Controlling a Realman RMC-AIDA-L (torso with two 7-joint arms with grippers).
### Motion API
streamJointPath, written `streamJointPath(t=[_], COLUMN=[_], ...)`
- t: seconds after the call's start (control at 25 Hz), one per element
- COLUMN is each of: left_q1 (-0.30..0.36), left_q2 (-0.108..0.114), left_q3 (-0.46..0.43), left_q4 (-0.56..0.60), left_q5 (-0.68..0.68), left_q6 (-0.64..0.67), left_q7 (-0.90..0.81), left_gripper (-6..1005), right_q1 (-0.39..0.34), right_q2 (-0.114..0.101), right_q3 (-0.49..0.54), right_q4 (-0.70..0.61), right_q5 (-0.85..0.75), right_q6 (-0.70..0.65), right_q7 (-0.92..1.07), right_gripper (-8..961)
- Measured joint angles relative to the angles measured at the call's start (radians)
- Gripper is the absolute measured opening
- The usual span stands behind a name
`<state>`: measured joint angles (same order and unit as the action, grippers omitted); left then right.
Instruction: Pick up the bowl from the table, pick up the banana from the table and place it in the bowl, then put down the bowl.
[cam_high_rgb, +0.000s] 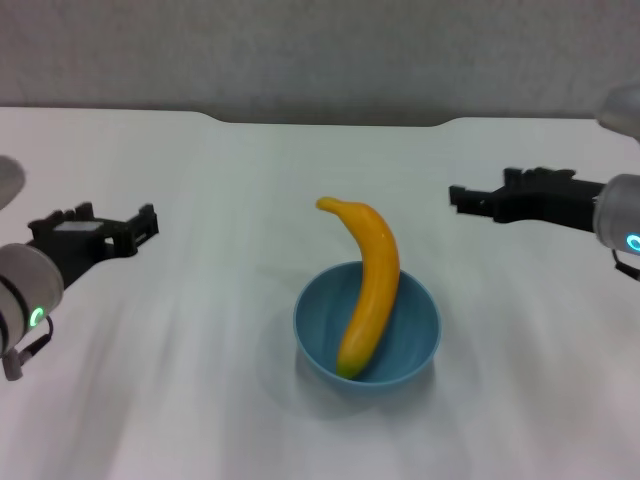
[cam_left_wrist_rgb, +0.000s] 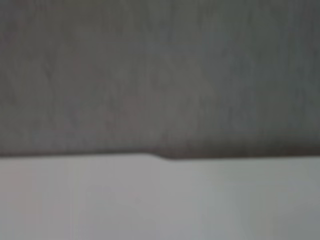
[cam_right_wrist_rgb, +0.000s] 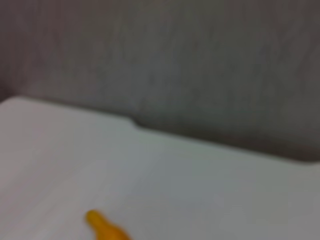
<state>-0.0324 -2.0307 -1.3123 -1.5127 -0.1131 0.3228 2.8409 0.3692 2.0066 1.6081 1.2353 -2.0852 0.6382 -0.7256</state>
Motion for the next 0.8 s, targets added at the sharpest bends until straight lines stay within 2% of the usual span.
streamJointPath(t=[0.12, 0.4, 0.56, 0.64, 0.68, 0.8], left_q1=[0.045, 0.099, 0.104, 0.085, 0.085, 0.034], left_q2=[-0.001, -0.005, -0.005, -0.006, -0.006, -0.008], left_q3=[0.011, 0.045, 0.051, 0.045, 0.045, 0.04], left_q4=[0.018, 0.135, 0.29, 0.423, 0.423, 0.582], left_q5=[0.037, 0.118, 0.152, 0.141, 0.141, 0.098], left_q6=[-0.129, -0.457, -0.737, -0.958, -0.958, -1.136], left_q7=[0.0, 0.0, 0.0, 0.0, 0.0, 0.0], left_gripper=[748, 747, 747, 747, 747, 746], right_q1=[-0.04, -0.05, -0.085, -0.101, -0.104, -0.099], right_q2=[0.0, 0.0, 0.001, 0.0, -0.001, -0.001], right_q3=[-0.045, -0.151, -0.272, -0.339, -0.375, -0.484], right_q4=[-0.017, -0.077, -0.094, -0.102, -0.114, -0.176], right_q5=[0.094, 0.14, 0.14, 0.134, 0.131, 0.129], right_q6=[-0.108, -0.283, -0.504, -0.621, -0.68, -0.868], right_q7=[-0.117, -0.249, -0.283, -0.29, -0.29, -0.283], right_gripper=[888, 882, 883, 883, 883, 882])
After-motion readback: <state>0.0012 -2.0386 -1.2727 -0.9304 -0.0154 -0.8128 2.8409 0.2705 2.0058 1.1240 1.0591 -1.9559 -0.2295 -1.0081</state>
